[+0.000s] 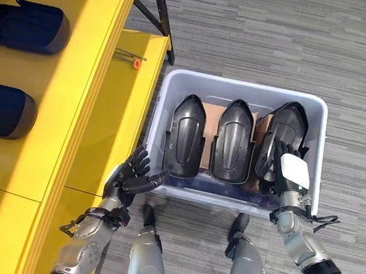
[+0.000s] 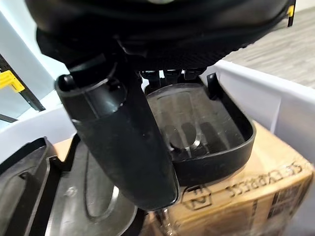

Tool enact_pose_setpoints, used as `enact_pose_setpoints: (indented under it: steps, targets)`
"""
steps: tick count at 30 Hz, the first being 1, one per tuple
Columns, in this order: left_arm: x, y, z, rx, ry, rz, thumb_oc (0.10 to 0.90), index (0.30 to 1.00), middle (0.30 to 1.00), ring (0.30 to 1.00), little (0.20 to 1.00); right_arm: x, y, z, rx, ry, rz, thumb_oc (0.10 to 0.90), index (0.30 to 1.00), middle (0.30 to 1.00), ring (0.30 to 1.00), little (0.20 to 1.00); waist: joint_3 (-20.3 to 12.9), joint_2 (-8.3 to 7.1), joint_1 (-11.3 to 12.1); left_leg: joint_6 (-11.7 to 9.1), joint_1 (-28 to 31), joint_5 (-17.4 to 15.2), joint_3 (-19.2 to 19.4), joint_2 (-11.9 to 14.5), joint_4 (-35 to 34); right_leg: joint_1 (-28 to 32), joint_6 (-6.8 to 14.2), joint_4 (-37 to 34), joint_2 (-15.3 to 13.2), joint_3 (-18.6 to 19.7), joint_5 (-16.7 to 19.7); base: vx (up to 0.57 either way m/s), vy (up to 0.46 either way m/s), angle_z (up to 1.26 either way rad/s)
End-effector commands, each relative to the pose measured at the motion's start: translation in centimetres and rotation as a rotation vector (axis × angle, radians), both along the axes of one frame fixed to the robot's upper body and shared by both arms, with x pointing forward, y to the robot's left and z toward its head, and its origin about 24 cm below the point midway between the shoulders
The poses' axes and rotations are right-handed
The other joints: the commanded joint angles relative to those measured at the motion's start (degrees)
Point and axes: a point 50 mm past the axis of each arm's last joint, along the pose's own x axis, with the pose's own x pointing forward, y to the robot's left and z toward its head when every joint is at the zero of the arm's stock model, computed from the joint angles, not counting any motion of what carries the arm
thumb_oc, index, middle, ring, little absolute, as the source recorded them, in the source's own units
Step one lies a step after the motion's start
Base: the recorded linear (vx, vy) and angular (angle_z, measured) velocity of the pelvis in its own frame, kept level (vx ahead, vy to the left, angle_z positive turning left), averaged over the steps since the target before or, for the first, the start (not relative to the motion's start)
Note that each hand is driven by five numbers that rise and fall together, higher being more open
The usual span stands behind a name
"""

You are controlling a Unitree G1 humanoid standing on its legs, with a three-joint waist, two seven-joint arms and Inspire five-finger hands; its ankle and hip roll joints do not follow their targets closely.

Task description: Move parts from the plastic box to the shelf.

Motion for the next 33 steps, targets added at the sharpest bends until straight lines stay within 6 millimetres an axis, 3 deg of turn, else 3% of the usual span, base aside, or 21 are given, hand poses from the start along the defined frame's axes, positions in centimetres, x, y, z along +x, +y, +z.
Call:
enact_pose_setpoints:
  steps: [1,14,25,33]
  targets:
    - [0.5,0.1,4.0,0.021,-0.208,-0.022,0.9,1.0,1.0,1.0,1.0,1.6,-0.1,4.6,-0.075,-0.251,0.001,0.9,1.0,1.0,1.0,1.0,-2.41,-0.04,0.01,2.04,-2.67,-2.52,-2.86,1.3,3.52,0.49,3.53,5.52,-3.73,1.68,-6.46,0.0,0.0,0.0]
    - [0.7,0.0,4.0,0.015,-0.211,-0.054,0.9,1.0,1.0,1.0,1.0,1.8,-1.0,4.2,-0.04,-0.189,-0.012,0.9,1.0,1.0,1.0,1.0,-1.65,0.41,-0.41,2.33,-2.85,-2.8,-2.81,0.79,3.82,-0.39,3.47,6.15,-4.03,2.23,-6.44,-0.01,0.004,-0.01]
    - [0.8,0.2,3.9,0.016,-0.216,-0.042,0.9,1.0,1.0,1.0,1.0,2.4,0.8,4.3,-0.054,-0.148,0.081,0.9,1.0,1.0,1.0,1.0,-0.84,0.49,-0.28,2.37,-3.05,-2.99,-2.49,0.49,3.94,-0.69,3.75,5.38,-4.34,2.08,-5.91,-0.01,0.002,0.0]
    - [0.6,0.4,3.9,0.023,-0.226,-0.016,0.9,1.0,1.0,1.0,1.0,1.7,2.5,3.5,-0.087,-0.132,0.184,0.9,1.0,1.0,1.0,1.0,0.19,0.32,-0.53,2.62,-4.33,-4.0,-2.56,0.03,5.92,-1.76,3.84,6.43,-4.51,2.29,-6.37,-0.01,-0.003,0.0]
